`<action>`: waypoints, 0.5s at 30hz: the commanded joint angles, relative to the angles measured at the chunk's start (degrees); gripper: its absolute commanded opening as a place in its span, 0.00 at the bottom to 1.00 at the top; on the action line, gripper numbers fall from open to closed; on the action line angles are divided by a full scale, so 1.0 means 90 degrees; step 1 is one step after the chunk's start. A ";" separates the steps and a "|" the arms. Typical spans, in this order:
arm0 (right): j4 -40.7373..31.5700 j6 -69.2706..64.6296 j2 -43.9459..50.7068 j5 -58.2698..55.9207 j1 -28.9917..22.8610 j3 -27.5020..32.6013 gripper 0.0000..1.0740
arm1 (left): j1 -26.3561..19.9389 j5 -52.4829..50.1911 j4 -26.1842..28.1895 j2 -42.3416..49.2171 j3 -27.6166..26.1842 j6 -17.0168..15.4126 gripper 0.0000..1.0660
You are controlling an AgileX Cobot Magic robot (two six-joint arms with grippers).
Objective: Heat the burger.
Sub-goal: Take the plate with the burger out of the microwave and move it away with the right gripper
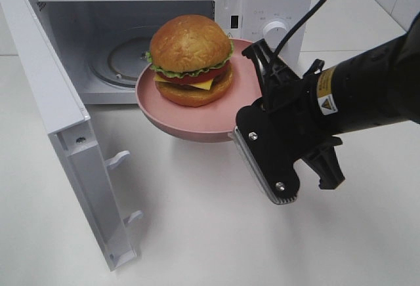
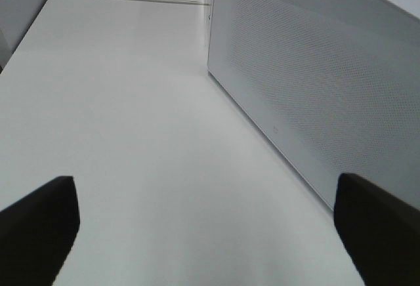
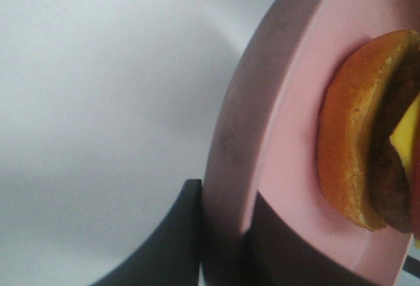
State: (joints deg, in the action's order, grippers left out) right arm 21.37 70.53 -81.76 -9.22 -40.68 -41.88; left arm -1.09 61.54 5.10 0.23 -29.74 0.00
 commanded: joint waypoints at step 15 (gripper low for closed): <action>0.0083 -0.0516 0.1980 -0.0783 -0.0032 0.0675 0.00 | -0.0013 -0.0057 0.0045 0.0045 0.0019 0.0000 0.92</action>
State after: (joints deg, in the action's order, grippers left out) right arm 21.37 67.09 -66.12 -19.42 -40.68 -35.64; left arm -1.09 61.54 5.10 0.23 -29.74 0.00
